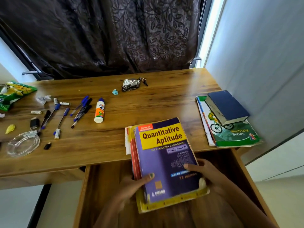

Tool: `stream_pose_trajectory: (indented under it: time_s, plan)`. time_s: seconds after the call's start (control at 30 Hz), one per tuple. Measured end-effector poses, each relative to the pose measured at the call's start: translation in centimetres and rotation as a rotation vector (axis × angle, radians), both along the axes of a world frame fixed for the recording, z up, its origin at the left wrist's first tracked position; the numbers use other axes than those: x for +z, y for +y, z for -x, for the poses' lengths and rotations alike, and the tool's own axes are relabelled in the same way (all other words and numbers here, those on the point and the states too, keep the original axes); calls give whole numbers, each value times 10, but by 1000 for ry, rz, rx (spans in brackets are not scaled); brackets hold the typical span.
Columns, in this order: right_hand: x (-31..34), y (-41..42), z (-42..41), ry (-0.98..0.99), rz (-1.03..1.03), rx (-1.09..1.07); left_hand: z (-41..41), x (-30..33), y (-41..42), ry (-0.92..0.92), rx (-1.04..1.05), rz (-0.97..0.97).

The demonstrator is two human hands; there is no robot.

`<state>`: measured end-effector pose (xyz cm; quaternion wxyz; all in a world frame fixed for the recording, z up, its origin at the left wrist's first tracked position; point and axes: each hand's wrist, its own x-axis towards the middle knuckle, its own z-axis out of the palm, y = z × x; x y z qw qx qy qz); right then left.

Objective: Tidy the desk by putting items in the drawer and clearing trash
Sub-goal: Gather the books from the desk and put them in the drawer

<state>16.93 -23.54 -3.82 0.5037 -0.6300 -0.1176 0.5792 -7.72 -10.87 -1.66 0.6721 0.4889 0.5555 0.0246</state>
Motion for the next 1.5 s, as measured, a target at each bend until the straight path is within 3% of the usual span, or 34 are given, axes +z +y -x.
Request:
stream_pose_trajectory:
  time_s: [0.1, 0.33, 0.63, 0.87, 1.07, 1.23, 1.5]
  plan:
    - [-8, 2, 0, 74, 15, 73, -4, -8, 1, -108, 106, -25]
    - [-2, 8, 11, -320, -111, 206, -7, -20, -21, -210, 139, -165]
    - [-14, -53, 44, -448, -236, 35, 19, -22, -54, -212, 97, -353]
    - [-9, -65, 49, -485, -268, 150, 27, -20, -54, -211, -30, -400]
    - [-17, -71, 55, -569, -227, 137, 24, -24, -66, -144, 42, -524]
    - [-10, -75, 49, -582, -227, 147, 23, -24, -77, -127, 68, -470]
    - [-2, -100, 29, -456, -143, 216, 11, -22, -96, -96, -66, -360]
